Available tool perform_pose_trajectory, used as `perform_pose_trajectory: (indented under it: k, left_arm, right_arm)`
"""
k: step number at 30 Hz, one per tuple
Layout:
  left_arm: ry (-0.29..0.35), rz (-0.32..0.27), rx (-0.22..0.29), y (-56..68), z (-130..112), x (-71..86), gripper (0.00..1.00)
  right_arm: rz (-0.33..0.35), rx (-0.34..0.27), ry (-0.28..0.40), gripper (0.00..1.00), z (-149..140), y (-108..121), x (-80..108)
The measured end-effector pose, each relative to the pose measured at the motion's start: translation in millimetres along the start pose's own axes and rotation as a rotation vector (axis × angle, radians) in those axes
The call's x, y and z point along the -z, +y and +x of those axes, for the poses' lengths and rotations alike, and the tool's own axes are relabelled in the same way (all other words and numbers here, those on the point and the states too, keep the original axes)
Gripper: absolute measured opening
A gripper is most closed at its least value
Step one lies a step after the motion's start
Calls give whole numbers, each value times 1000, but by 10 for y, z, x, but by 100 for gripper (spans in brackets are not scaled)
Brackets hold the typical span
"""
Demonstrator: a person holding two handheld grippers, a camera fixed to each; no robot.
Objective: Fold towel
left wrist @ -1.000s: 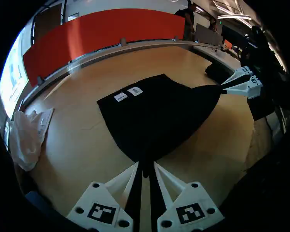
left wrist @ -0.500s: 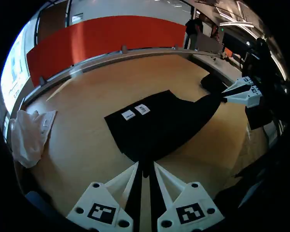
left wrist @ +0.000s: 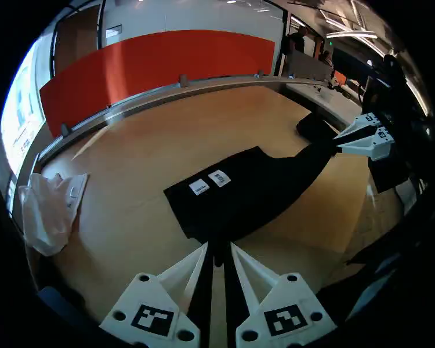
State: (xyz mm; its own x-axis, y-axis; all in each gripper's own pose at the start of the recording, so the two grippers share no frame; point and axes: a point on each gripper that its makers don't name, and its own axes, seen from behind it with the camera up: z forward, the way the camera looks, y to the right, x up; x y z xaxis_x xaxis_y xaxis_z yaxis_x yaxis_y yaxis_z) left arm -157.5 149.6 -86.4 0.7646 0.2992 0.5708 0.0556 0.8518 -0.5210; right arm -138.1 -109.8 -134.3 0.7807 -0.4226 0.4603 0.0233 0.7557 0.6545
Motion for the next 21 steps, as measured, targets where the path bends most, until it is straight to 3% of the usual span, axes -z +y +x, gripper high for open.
perform_pose_trajectory:
  k: [14, 21]
  left_arm:
    - [-7, 0, 13, -17, 36, -39, 12]
    - [-16, 12, 27, -120, 125, -170, 12]
  right_arm:
    - [1, 7, -14, 11, -7, 28, -61]
    - [-13, 11, -25, 11, 38, 189, -201]
